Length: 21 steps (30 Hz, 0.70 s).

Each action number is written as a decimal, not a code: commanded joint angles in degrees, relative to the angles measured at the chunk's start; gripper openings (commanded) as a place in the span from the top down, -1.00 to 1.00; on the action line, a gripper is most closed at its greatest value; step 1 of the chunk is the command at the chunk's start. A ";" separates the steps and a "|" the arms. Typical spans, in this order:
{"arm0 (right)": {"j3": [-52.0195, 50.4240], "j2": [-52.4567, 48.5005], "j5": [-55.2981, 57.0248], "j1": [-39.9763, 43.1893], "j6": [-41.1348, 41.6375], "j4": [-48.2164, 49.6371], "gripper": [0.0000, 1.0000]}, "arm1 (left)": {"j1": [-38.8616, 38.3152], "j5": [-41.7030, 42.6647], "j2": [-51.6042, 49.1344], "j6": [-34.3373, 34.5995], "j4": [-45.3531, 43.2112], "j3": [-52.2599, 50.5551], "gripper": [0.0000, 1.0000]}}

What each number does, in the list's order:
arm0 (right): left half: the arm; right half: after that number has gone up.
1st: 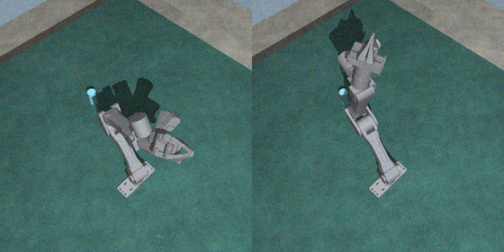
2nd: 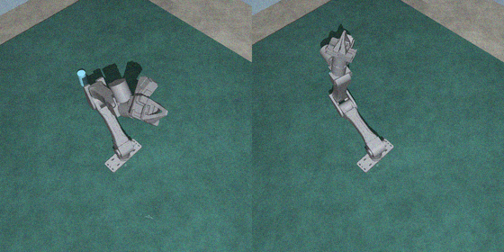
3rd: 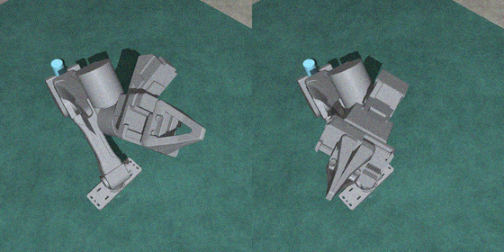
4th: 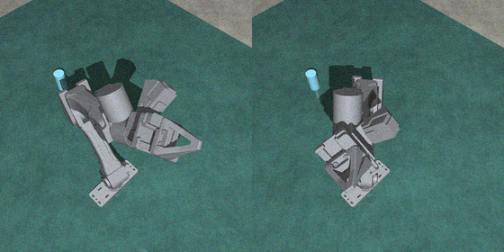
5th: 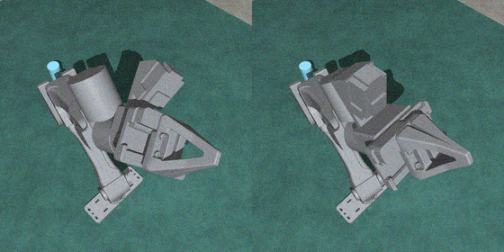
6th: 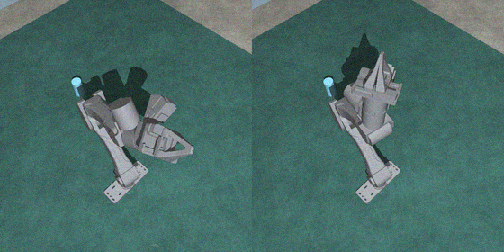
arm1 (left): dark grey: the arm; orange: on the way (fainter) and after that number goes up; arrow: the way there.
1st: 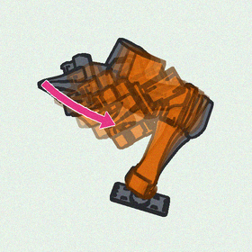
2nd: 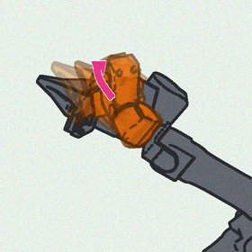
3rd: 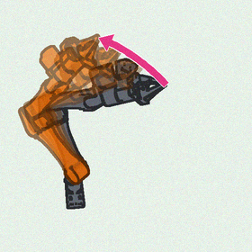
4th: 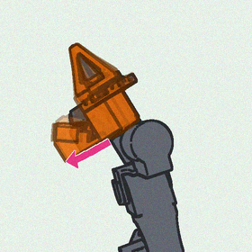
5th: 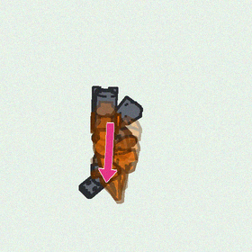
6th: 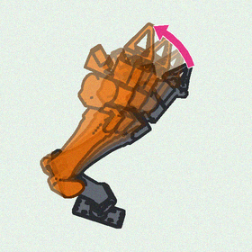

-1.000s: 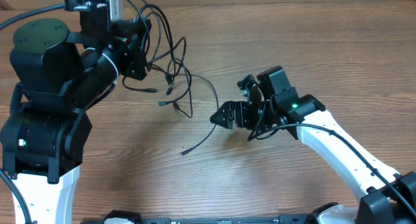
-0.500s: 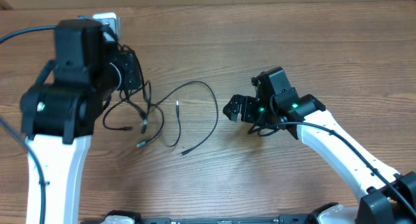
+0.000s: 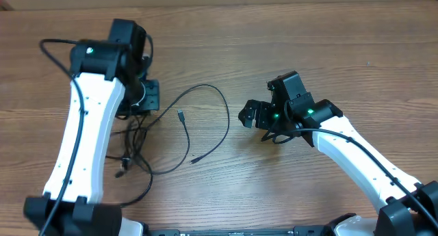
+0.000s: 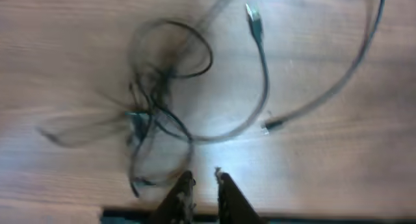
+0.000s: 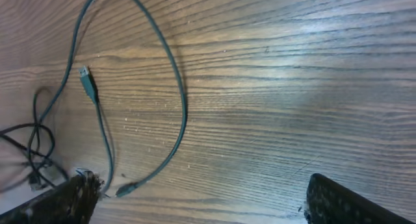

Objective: Untangle cables

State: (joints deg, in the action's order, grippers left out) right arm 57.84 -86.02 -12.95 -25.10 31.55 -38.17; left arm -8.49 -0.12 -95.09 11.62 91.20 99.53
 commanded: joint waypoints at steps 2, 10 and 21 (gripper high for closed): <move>0.24 -0.17 3.69 0.09 0.44 -0.26 -1.00 | 0.17 10.29 -4.17 -4.35 1.53 0.81 0.34; 0.24 -0.17 11.67 0.44 1.73 -2.91 -1.00 | 0.15 13.99 -8.57 -4.26 -2.29 0.81 0.07; 0.24 -1.31 11.82 11.23 2.97 -5.05 -1.00 | -3.85 16.70 -12.44 11.87 -14.73 0.52 -0.03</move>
State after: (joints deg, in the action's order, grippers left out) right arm 57.84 -86.39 -2.46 -16.97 33.43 -42.70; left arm -10.70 15.00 -106.30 16.08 77.97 99.53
